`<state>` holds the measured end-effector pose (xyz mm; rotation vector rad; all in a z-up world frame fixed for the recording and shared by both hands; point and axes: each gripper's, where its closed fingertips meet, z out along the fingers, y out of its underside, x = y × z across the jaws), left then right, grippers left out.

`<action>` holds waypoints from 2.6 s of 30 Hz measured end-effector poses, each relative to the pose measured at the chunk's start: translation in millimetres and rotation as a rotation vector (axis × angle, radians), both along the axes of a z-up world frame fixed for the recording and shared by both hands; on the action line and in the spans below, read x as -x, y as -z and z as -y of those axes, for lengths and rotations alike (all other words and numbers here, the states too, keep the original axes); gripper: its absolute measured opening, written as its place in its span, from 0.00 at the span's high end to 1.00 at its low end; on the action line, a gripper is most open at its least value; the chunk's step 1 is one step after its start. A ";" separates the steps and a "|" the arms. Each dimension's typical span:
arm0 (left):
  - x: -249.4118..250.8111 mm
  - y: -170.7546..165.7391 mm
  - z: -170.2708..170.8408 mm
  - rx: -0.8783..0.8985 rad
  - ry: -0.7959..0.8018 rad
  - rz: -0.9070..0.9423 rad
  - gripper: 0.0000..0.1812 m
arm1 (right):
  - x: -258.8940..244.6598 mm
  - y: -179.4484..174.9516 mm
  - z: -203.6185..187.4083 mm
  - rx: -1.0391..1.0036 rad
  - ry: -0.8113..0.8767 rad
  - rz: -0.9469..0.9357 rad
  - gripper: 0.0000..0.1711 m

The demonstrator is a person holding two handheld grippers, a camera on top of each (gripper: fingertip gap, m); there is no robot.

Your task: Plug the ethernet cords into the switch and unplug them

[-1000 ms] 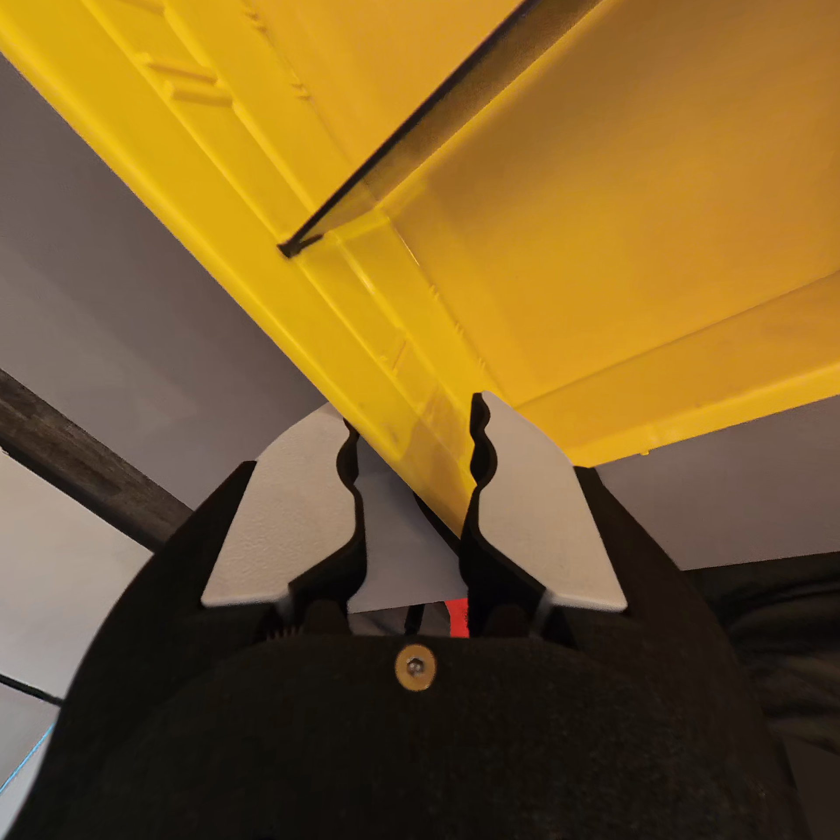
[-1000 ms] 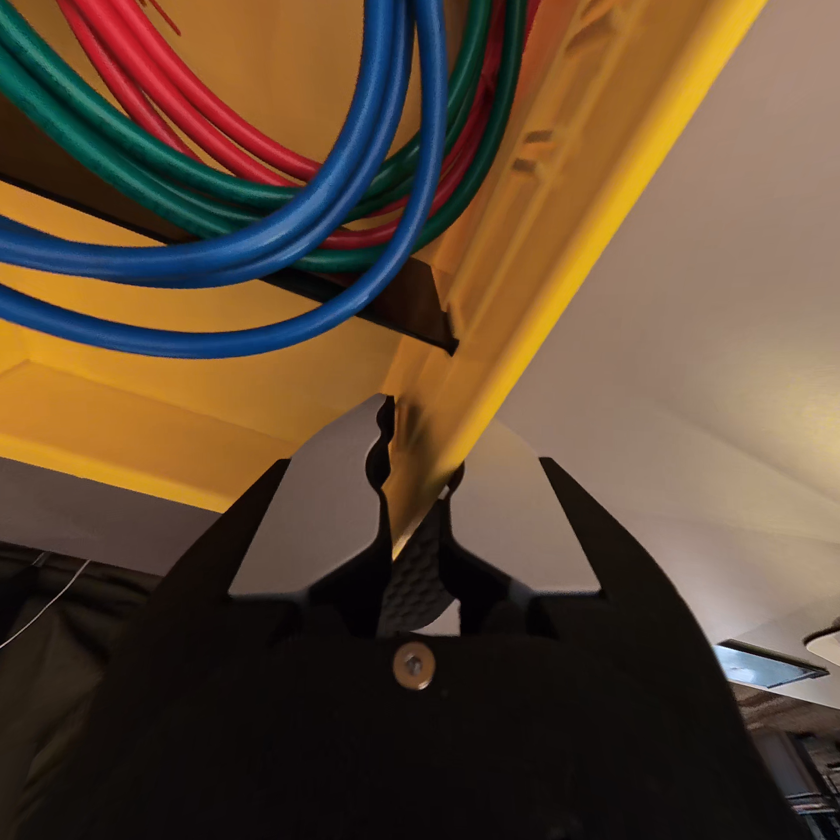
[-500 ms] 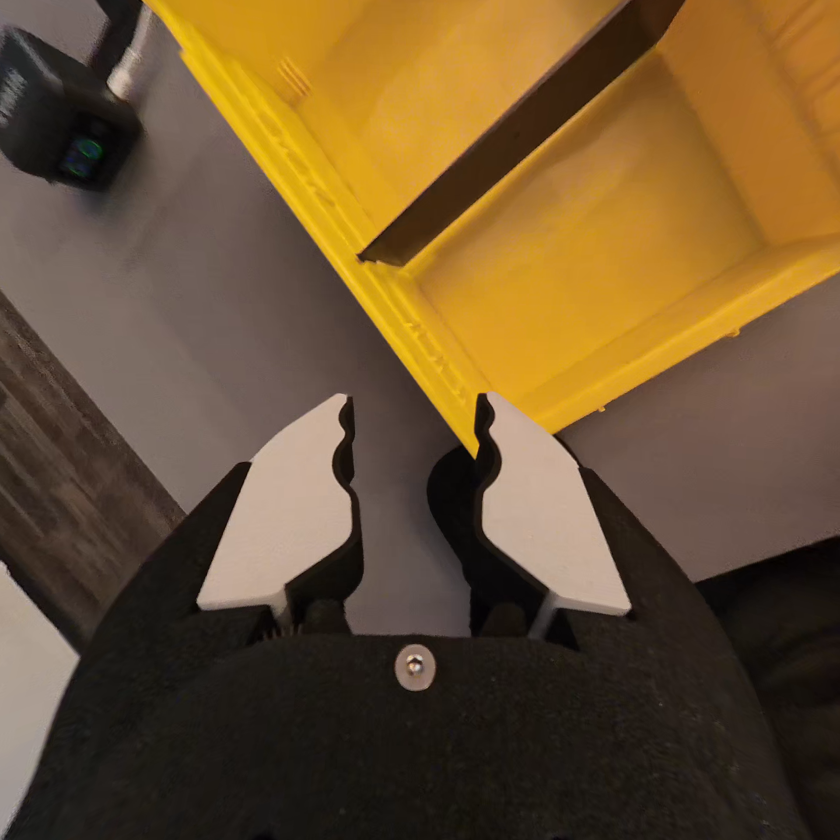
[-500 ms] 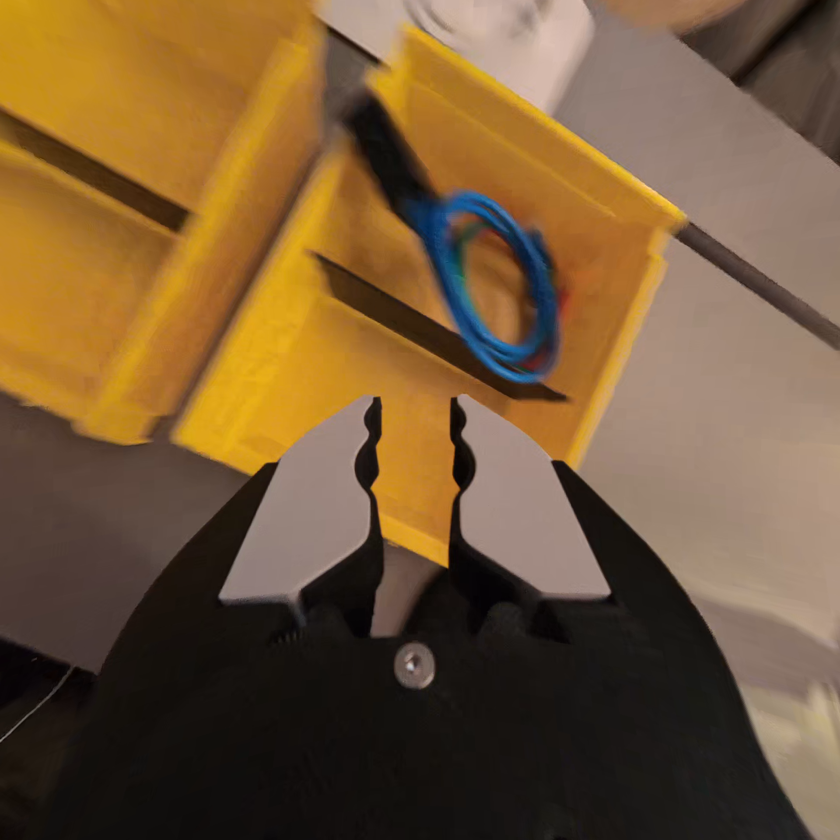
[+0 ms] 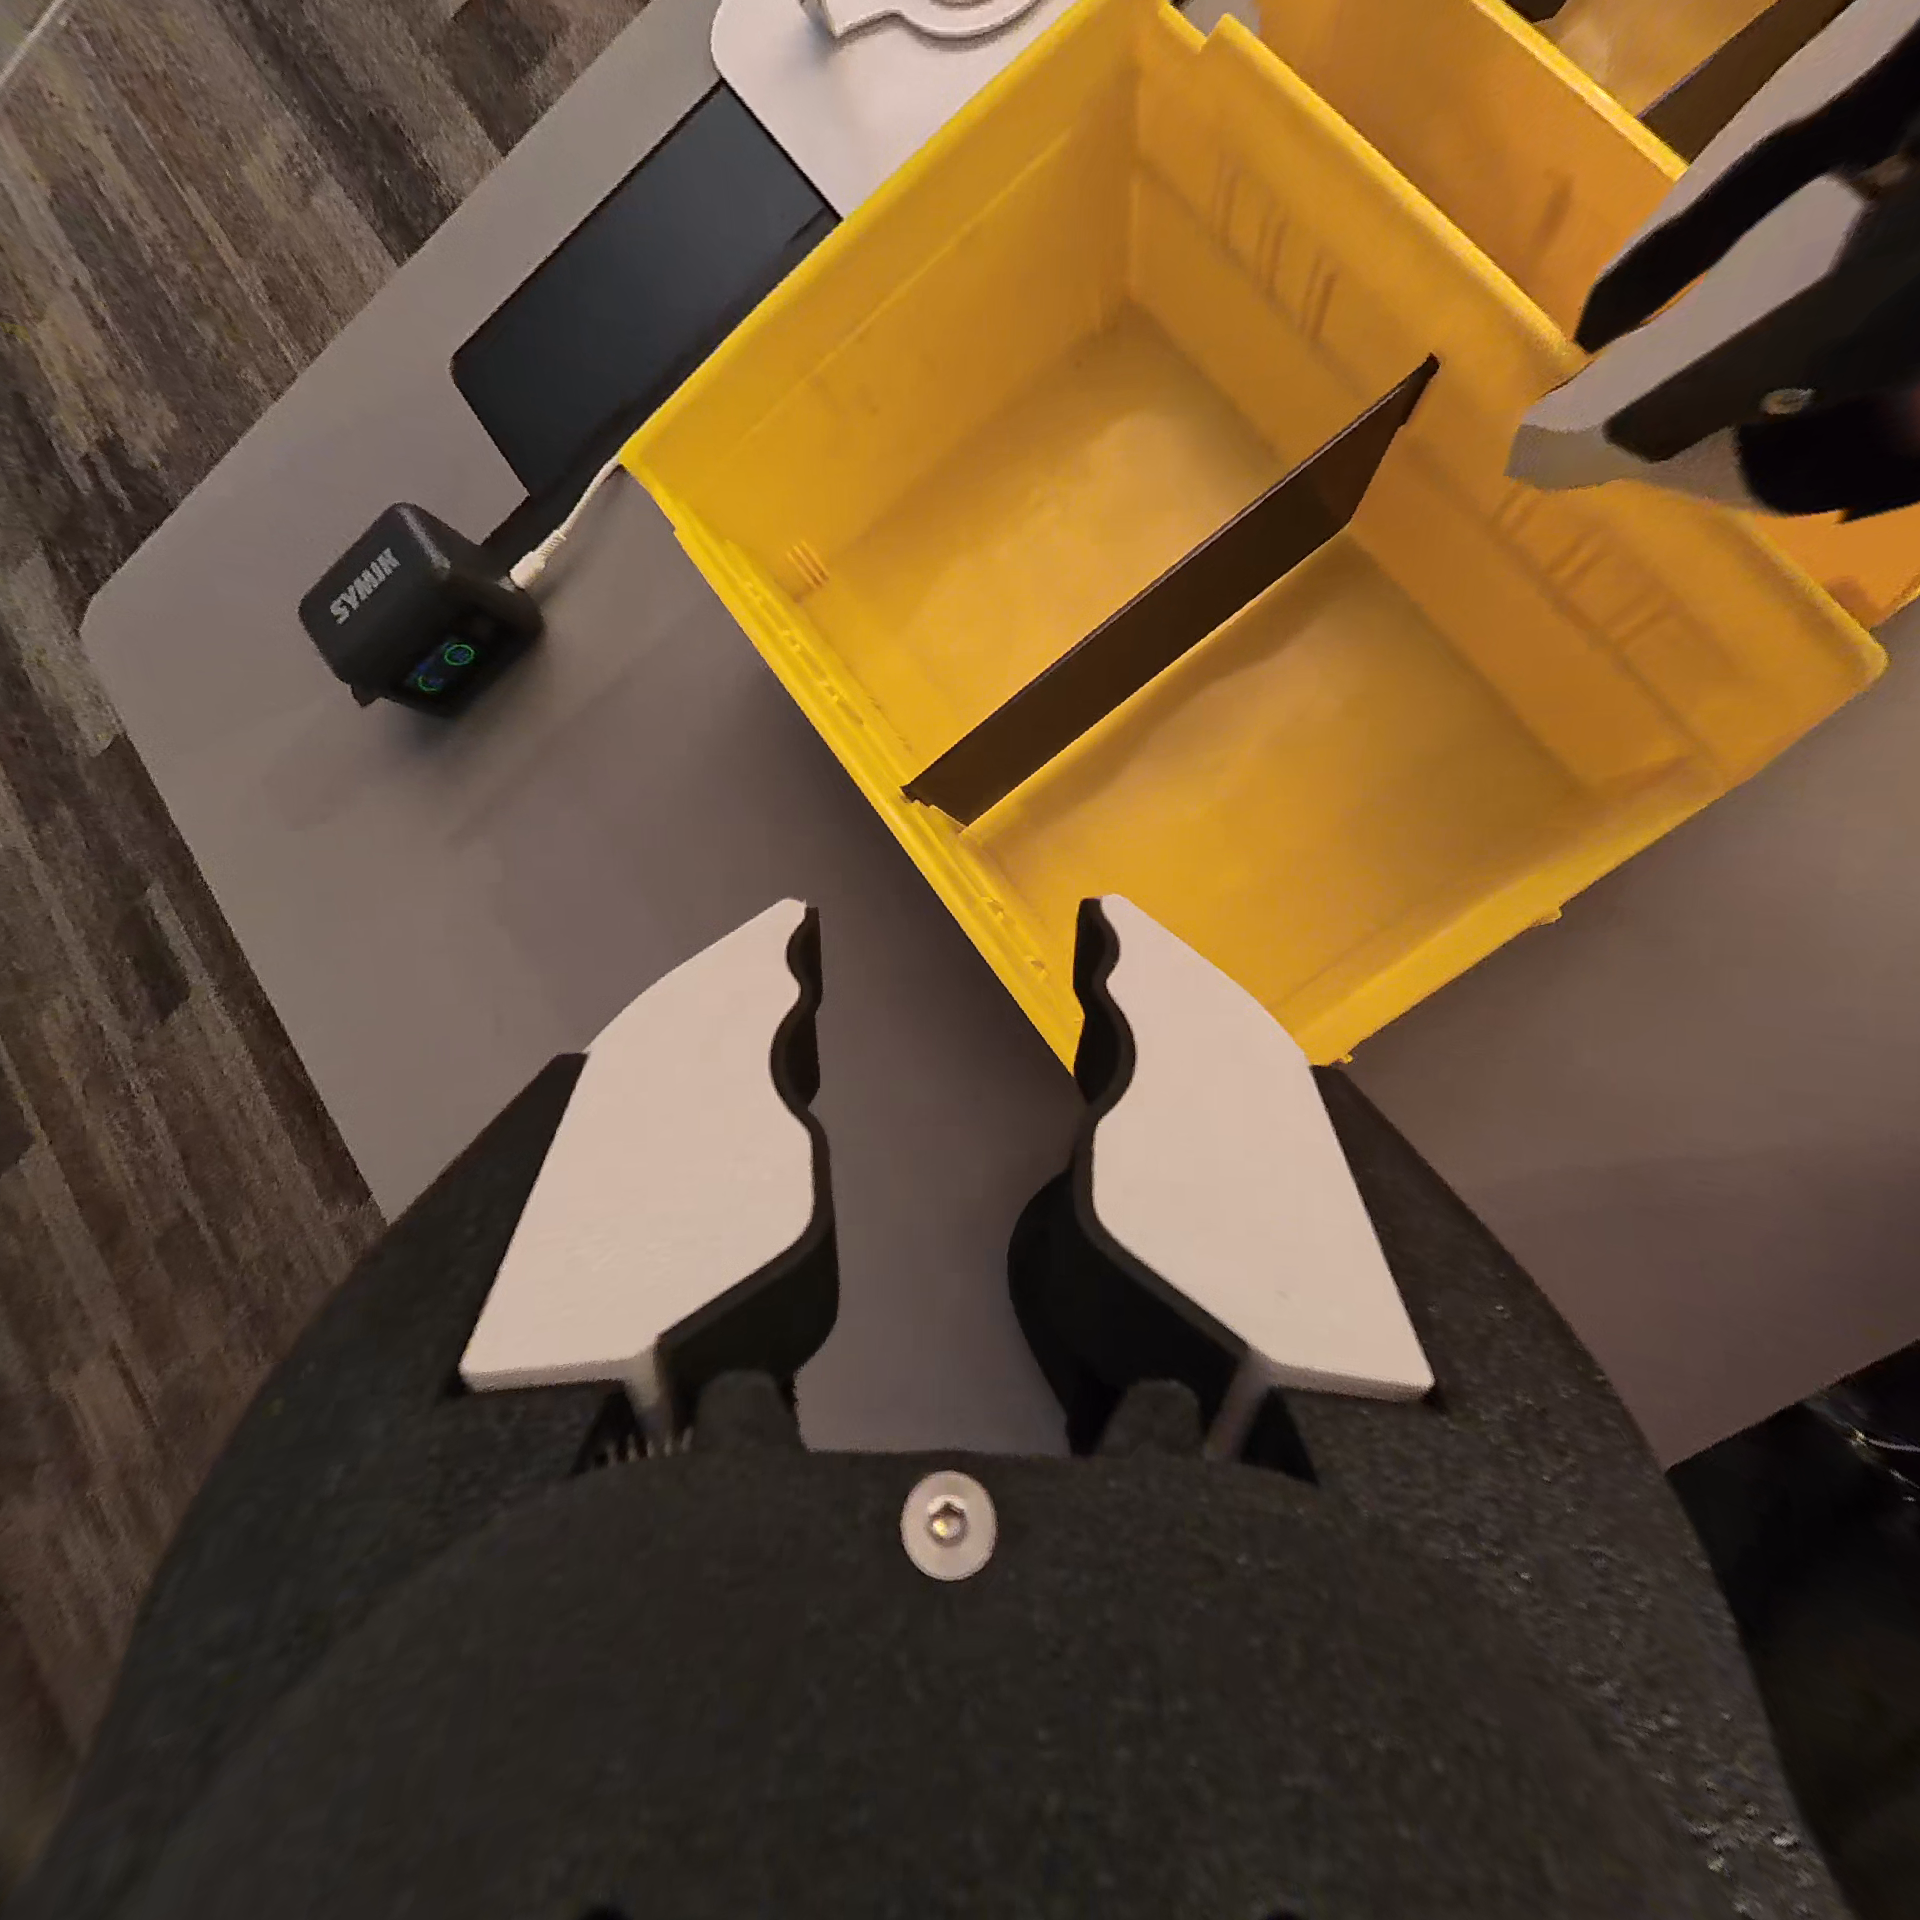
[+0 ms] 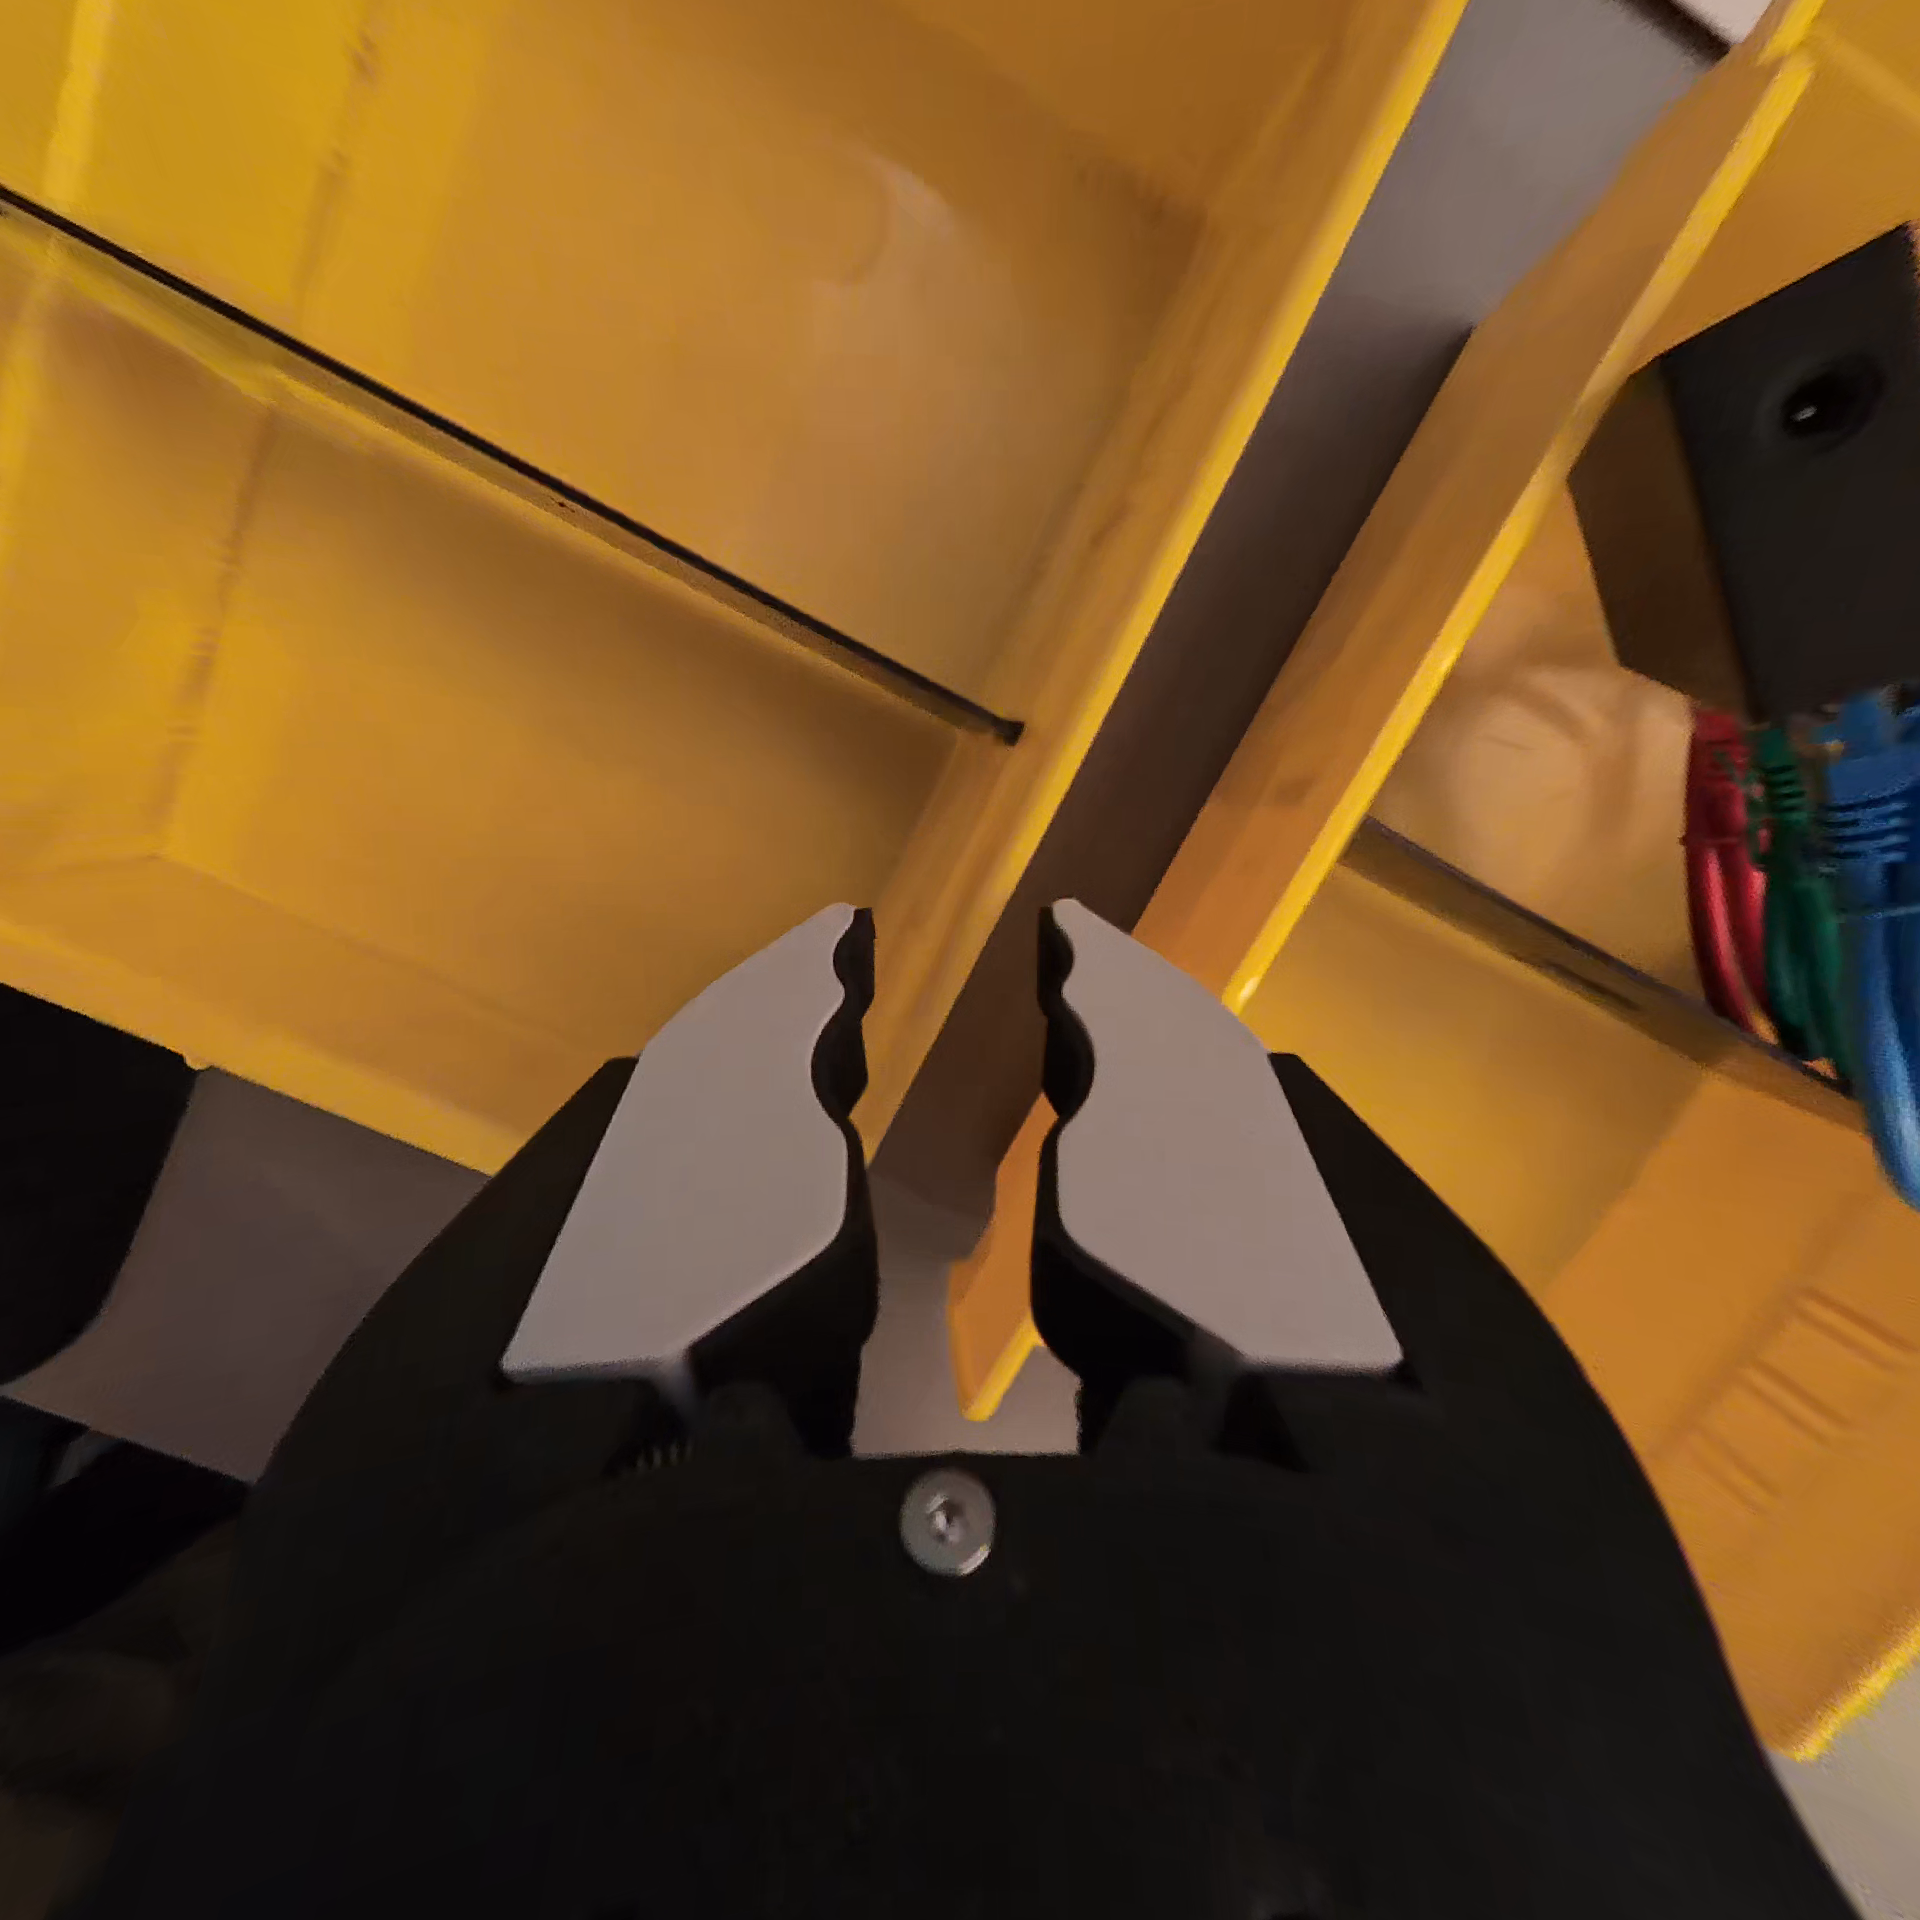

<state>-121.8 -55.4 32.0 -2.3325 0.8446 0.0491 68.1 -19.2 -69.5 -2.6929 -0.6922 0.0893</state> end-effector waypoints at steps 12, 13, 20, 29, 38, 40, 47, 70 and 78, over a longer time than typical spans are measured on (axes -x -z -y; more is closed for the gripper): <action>2.9 -16.5 -13.9 -0.127 -0.023 -0.032 0.75 | 8.1 37.0 8.2 0.170 0.113 -0.026 0.88; 4.0 -20.9 -19.4 -0.166 -0.038 -0.049 0.75 | 8.7 42.0 11.5 0.193 0.104 -0.015 0.87; 31.6 -65.8 -46.3 -0.497 -0.197 -0.243 0.74 | 4.4 49.0 8.5 0.185 0.140 0.028 0.91; 32.0 -62.4 -46.0 -0.508 -0.159 -0.318 0.77 | 10.0 50.0 4.5 0.156 0.173 0.049 0.92; 33.3 -52.9 -45.1 -0.456 -0.123 -0.279 0.77 | 17.1 52.4 2.6 0.165 0.198 -0.045 0.95; 32.6 -51.7 -44.7 -0.447 -0.113 -0.260 0.77 | 18.4 52.0 3.1 0.170 0.202 -0.071 0.95; 21.3 -61.0 -37.7 -0.469 -0.082 -0.157 0.77 | 20.0 47.7 0.6 0.214 0.256 -0.186 0.96; -2.5 -149.5 40.4 -0.667 0.044 0.477 0.74 | -43.3 -67.7 104.7 0.288 0.154 -0.167 0.96; -17.7 -151.7 31.2 -0.679 0.028 0.502 0.69 | -132.3 -131.0 116.2 0.173 0.257 -0.231 0.96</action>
